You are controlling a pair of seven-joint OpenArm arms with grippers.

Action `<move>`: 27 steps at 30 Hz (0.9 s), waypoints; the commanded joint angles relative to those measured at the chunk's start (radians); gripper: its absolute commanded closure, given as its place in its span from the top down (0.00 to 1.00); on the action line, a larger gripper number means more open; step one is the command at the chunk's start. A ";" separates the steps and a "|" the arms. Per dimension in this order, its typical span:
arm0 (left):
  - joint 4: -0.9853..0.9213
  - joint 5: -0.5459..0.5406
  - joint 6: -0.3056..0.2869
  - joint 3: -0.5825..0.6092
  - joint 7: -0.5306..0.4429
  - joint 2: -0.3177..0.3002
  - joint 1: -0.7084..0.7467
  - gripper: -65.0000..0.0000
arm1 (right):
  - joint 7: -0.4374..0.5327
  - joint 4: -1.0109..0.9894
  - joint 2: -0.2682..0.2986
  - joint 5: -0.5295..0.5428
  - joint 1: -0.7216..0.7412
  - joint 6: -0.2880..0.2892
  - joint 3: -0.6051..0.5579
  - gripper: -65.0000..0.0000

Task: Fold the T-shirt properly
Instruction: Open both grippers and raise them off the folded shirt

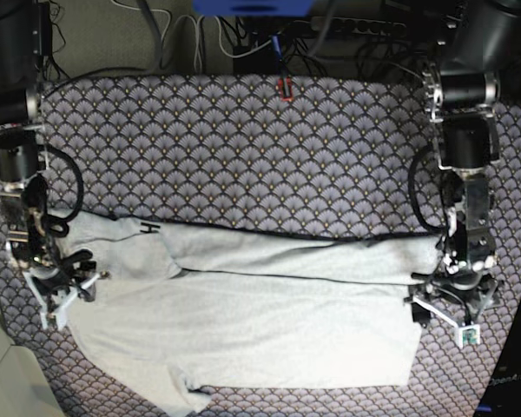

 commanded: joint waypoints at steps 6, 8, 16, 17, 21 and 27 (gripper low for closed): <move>0.140 -0.046 0.009 -0.006 0.011 -0.020 0.141 0.81 | -0.028 0.176 0.053 0.000 -0.142 0.000 0.192 0.50; 0.143 -0.095 0.010 -0.006 0.011 -0.020 0.173 0.81 | -0.028 0.202 0.055 0.000 -0.191 0.000 0.212 0.50; 0.132 -0.170 0.010 -0.098 0.011 -0.022 0.247 0.81 | -0.018 0.210 0.050 0.000 -0.303 0.000 0.295 0.50; 0.132 -0.170 0.010 -0.098 0.011 -0.022 0.248 0.81 | -0.018 0.210 0.050 0.000 -0.311 0.000 0.301 0.50; 0.132 -0.170 0.010 -0.098 0.011 -0.022 0.262 0.81 | -0.016 0.210 0.053 0.000 -0.332 0.000 0.301 0.50; 0.132 -0.172 0.010 -0.098 0.011 -0.020 0.268 0.81 | -0.016 0.210 0.049 0.000 -0.351 0.000 0.296 0.50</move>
